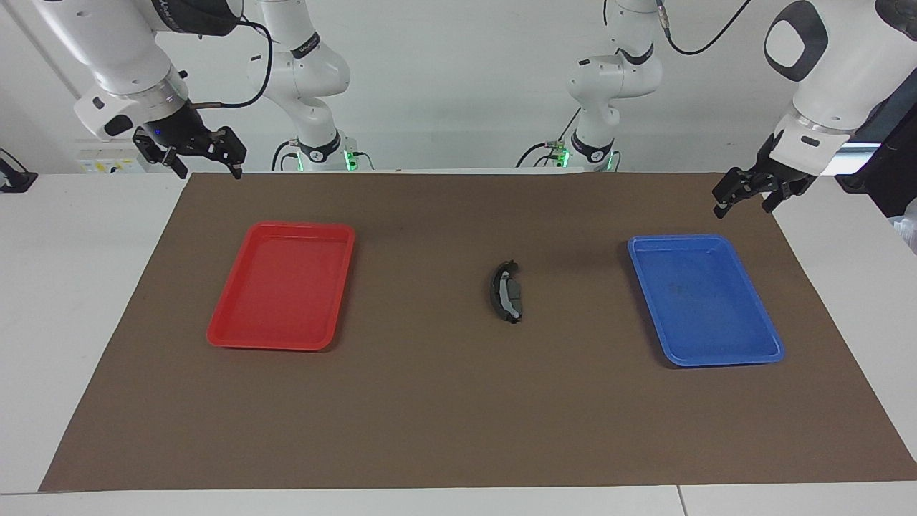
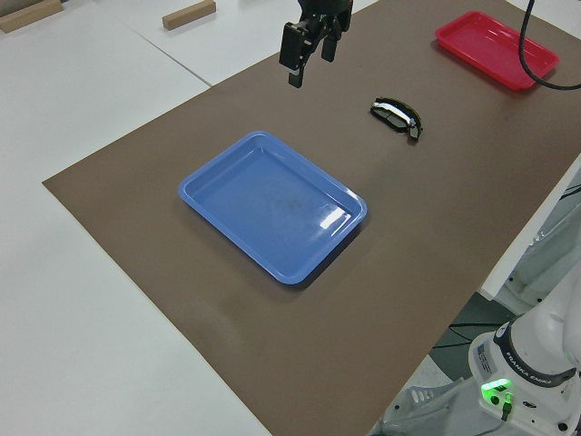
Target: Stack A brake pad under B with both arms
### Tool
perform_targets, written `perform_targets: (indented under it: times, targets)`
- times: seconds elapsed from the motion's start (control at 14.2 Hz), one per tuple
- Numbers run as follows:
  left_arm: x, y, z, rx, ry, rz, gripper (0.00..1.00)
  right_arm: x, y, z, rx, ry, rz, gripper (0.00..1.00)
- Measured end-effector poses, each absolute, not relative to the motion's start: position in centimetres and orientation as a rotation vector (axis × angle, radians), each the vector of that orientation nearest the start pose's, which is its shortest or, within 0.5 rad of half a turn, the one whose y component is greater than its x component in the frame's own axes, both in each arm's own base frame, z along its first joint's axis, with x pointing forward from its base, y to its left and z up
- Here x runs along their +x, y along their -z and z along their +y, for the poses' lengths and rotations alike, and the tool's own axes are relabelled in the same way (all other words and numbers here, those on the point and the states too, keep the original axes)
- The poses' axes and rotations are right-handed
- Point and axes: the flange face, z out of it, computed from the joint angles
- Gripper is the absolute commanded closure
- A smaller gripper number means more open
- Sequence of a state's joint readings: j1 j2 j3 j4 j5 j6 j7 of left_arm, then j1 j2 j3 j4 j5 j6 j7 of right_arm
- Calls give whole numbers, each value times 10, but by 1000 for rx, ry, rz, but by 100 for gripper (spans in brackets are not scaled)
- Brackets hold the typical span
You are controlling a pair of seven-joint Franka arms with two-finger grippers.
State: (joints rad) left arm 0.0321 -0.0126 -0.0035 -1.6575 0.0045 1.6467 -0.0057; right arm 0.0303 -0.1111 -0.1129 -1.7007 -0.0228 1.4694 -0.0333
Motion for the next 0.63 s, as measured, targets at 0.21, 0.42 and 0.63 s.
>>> perform_targets:
  times: [0.21,0.42,0.63]
  targets:
    - [556,-597,16,-3137,3,-53,0,505,-616,-51,-3135,-181,86,0]
    - [556,-597,16,-3137,3,-53,0,504,-618,-49,-3126,-174,79,0]
    - [556,-597,16,-3136,3,-53,0,504,-619,-49,-3124,-169,4,0]
